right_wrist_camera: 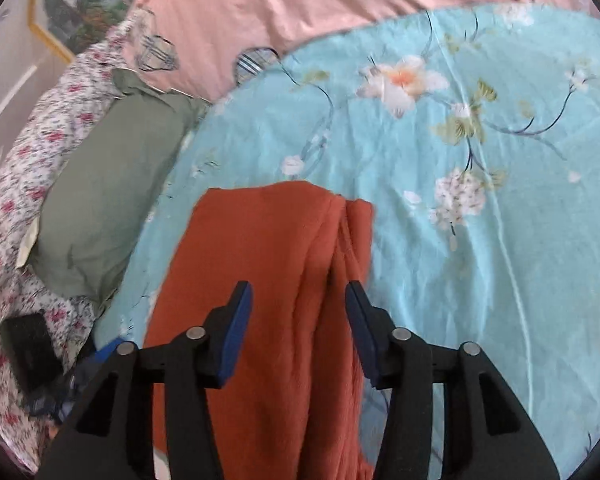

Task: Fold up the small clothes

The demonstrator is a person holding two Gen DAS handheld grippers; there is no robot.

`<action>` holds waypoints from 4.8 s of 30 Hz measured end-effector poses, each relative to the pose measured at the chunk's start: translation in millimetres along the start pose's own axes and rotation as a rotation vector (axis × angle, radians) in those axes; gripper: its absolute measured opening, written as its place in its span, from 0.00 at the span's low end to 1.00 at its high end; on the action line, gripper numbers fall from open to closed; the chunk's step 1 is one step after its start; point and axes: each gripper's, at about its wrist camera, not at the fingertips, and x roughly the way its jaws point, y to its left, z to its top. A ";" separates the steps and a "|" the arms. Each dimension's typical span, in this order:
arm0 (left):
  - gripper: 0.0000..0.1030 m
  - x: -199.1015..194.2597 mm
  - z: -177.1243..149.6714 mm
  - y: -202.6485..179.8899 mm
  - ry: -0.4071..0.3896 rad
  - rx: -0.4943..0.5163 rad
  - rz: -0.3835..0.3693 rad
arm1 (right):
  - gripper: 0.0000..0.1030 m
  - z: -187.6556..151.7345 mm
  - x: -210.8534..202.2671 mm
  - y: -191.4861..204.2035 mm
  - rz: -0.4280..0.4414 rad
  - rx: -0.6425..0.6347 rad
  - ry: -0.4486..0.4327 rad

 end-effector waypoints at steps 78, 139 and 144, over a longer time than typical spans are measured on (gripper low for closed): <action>0.49 9.3 -85.9 -39.7 0.185 0.131 0.173 | 0.03 -179.1 -64.5 12.8 -0.214 -0.107 0.010; 0.88 -17.7 -61.9 -71.9 0.095 0.226 0.573 | 0.90 -184.5 -96.0 71.1 -0.239 -0.317 -0.005; 0.88 -14.1 -52.2 -68.7 0.085 0.201 0.563 | 0.90 -175.3 -90.9 75.2 -0.238 -0.319 -0.010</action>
